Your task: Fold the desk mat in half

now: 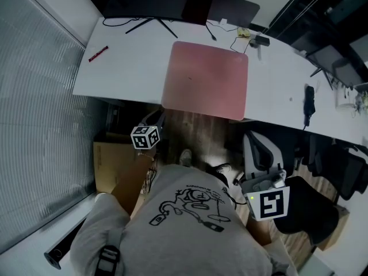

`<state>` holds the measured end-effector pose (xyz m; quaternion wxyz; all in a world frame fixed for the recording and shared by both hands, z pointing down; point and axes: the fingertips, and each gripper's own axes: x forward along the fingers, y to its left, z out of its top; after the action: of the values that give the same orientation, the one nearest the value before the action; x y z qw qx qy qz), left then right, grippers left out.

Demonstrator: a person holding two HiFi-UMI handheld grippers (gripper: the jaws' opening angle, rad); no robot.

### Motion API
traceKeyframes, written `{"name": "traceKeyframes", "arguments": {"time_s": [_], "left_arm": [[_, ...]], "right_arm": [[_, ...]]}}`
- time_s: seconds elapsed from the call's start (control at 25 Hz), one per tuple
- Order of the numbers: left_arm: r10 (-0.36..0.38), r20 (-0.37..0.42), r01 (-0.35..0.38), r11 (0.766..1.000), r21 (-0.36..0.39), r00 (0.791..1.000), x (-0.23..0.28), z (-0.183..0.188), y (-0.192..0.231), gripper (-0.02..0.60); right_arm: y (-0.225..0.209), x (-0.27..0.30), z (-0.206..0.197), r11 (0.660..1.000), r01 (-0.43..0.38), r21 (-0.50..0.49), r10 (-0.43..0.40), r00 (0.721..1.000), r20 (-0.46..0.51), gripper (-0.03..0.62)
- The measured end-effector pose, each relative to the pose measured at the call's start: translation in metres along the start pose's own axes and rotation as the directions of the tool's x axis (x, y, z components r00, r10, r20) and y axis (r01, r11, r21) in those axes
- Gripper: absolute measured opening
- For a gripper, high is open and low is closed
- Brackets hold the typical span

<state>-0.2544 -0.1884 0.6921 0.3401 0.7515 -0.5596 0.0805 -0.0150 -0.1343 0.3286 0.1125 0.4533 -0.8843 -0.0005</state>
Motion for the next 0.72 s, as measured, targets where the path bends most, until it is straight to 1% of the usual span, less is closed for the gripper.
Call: {"name": "traceKeyframes", "arguments": {"time_s": [0.28,0.52,0.64,0.72], "left_arm": [[-0.009,-0.063,0.006,0.999,-0.048,0.998,0.029,-0.017,0.016,0.123],[0.013,-0.093,-0.026,0.989,-0.143,0.996,0.048,-0.028,0.035,0.145],[0.026,-0.105,-0.045,0.983,-0.178,0.994,0.056,-0.034,0.042,0.154],[0.021,-0.117,-0.045,0.977,-0.209,0.993,0.061,-0.038,0.045,0.163]], "right_arm": [[-0.002,0.003,-0.001,1.000,0.008,0.006,-0.007,1.000,-0.008,0.006],[0.000,0.007,-0.002,1.000,0.008,0.011,-0.008,1.000,-0.015,0.006],[-0.001,0.010,-0.004,1.000,0.007,0.011,-0.007,1.000,-0.021,0.006],[-0.002,0.011,-0.004,1.000,0.008,0.013,-0.007,1.000,-0.023,0.006]]}}
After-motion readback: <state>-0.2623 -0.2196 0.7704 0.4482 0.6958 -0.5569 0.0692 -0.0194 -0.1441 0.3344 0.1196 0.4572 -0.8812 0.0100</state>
